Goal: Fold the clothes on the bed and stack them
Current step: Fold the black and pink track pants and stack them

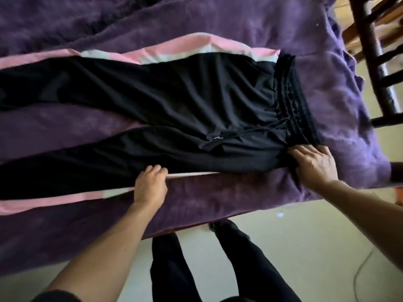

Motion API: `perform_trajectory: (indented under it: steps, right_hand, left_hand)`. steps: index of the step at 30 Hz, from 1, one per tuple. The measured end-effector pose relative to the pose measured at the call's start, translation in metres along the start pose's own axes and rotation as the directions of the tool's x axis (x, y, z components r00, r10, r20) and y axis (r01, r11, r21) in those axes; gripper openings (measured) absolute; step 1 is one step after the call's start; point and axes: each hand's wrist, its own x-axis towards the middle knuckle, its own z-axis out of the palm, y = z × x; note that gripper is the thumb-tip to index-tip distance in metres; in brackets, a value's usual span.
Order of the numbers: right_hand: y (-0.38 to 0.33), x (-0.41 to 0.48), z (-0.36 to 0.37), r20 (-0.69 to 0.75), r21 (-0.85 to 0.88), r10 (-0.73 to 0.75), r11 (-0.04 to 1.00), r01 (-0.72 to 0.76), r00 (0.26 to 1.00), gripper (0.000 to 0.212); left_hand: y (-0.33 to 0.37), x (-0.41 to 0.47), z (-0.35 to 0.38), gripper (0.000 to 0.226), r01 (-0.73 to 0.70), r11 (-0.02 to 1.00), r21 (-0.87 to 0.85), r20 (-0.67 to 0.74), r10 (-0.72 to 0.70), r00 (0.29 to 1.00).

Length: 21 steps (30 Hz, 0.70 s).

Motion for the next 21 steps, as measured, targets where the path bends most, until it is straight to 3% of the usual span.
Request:
perform_trajectory:
  steps: [4, 8, 11, 13, 16, 18, 21]
  right_hand:
    - [0.017, -0.027, -0.020, 0.087, 0.013, -0.055, 0.998, 0.054, 0.995, 0.017]
    - [0.027, -0.032, -0.036, 0.226, 0.028, -0.027, 0.999, 0.021, 0.974, 0.034]
    - [0.030, -0.009, -0.066, 0.156, 0.073, 0.032, 0.996, -0.044, 0.987, 0.014]
    - [0.034, 0.017, -0.085, 0.159, 0.116, 0.165, 0.976, -0.184, 0.973, 0.016]
    - [0.036, 0.064, -0.106, 0.168, 0.205, 0.240, 0.940, -0.272, 0.956, 0.021]
    - [0.034, 0.101, -0.114, 0.117, 0.254, 0.270, 0.922, -0.292, 0.956, 0.021]
    - [0.033, 0.152, -0.115, 0.095, 0.276, 0.343, 0.893, -0.356, 0.935, 0.023]
  left_hand:
    - [-0.005, -0.064, -0.009, 0.040, -0.027, 0.998, 0.062, 0.210, 0.013, 0.978]
    - [-0.008, -0.093, -0.031, 0.033, 0.061, 0.997, 0.053, 0.300, -0.075, 0.951]
    - [-0.011, -0.079, -0.064, 0.012, 0.133, 0.990, -0.049, 0.220, -0.119, 0.968]
    - [-0.021, -0.059, -0.085, 0.024, 0.071, 0.997, -0.034, 0.117, -0.067, 0.991]
    - [-0.040, -0.016, -0.117, 0.020, 0.099, 0.988, -0.121, -0.034, -0.104, 0.994]
    - [-0.055, 0.027, -0.138, 0.017, 0.218, 0.946, -0.241, -0.023, -0.230, 0.973]
    - [-0.078, 0.097, -0.161, 0.007, 0.283, 0.874, -0.394, 0.009, -0.304, 0.952]
